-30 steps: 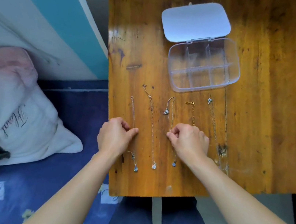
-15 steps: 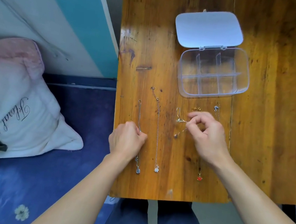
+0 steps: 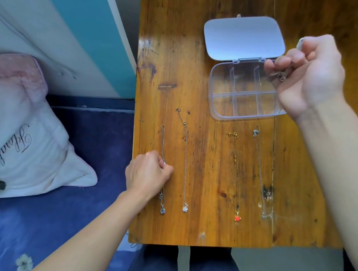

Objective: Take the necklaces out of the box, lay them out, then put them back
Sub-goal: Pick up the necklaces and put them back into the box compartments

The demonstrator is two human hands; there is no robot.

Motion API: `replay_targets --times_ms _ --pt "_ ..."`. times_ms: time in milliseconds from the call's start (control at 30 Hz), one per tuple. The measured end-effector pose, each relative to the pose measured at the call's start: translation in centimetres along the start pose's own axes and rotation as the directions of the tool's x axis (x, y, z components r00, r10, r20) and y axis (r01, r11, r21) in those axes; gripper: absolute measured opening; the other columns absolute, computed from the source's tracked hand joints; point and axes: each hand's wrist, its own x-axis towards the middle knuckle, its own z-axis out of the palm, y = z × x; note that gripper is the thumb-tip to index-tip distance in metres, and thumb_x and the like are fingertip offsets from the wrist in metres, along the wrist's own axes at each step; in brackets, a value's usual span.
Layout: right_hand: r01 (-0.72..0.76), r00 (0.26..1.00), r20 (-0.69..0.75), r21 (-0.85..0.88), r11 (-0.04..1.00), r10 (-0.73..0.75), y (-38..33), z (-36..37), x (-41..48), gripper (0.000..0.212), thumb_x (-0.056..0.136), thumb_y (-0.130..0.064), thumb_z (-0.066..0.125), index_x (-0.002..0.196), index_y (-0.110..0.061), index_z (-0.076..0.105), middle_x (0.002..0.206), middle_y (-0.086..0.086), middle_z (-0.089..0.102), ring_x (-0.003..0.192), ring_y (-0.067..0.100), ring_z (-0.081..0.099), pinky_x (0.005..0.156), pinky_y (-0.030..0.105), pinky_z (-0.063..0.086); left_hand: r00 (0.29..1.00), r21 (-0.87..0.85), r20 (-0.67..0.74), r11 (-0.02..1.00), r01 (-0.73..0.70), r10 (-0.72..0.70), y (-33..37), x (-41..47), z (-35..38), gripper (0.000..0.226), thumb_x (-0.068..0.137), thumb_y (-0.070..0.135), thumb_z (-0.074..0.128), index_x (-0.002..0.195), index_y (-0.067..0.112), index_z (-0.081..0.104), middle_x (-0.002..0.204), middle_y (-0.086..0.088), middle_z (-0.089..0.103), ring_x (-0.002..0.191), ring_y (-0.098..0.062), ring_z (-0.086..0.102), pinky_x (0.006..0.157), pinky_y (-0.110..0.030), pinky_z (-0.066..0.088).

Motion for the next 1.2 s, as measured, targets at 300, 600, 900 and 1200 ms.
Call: replay_targets --times_ms 300,600,900,1200 --pt "-0.115 0.981 -0.163 -0.055 0.992 0.105 2.9 2.4 4.7 0.020 0.088 -0.010 0.043 0.068 -0.013 0.046 0.049 0.000 0.042 0.044 0.016 0.046 0.059 0.029 0.047 0.998 -0.040 0.013 0.998 -0.055 0.055 1.8 0.4 0.3 0.018 0.079 0.027 0.063 0.063 0.022 0.057 0.059 0.004 0.061 0.059 -0.014 0.057 0.054 -0.024 0.039" --pt "-0.073 0.993 -0.119 -0.688 0.722 -0.014 4.5 0.8 5.3 0.007 0.080 -0.010 0.057 0.076 -0.008 0.062 0.072 0.011 0.063 0.068 0.026 0.066 0.074 0.040 0.058 0.990 -0.117 -0.035 0.983 -0.141 0.138 2.2 -0.1 -0.4 0.016 0.078 0.023 0.064 0.064 0.019 0.058 0.066 0.006 0.060 0.065 -0.014 0.056 0.054 -0.022 0.035" --pt "0.157 0.871 0.052 -0.972 0.176 -0.488 3.2 -8.0 5.2 0.038 0.087 -0.034 0.053 0.121 -0.018 0.058 0.124 0.005 0.061 0.115 0.022 0.053 0.089 0.028 0.039 0.921 -0.656 -0.047 0.683 -0.321 0.388 7.0 -1.4 -6.2 0.008 0.074 0.007 0.066 0.068 0.004 0.061 0.096 0.001 0.076 0.104 -0.007 0.068 0.095 -0.035 0.054" --pt "0.099 0.966 0.027 -0.957 0.272 -0.258 6.8 -7.4 5.5 0.038 0.097 -0.025 0.040 0.116 -0.005 0.065 0.120 0.018 0.066 0.114 0.033 0.057 0.098 0.040 0.044 0.991 -0.902 -0.076 0.415 -0.117 0.112 14.3 4.7 -9.3 0.014 0.081 -0.006 0.055 0.073 0.006 0.051 0.054 -0.004 0.061 0.056 -0.017 0.067 0.056 -0.030 0.056"
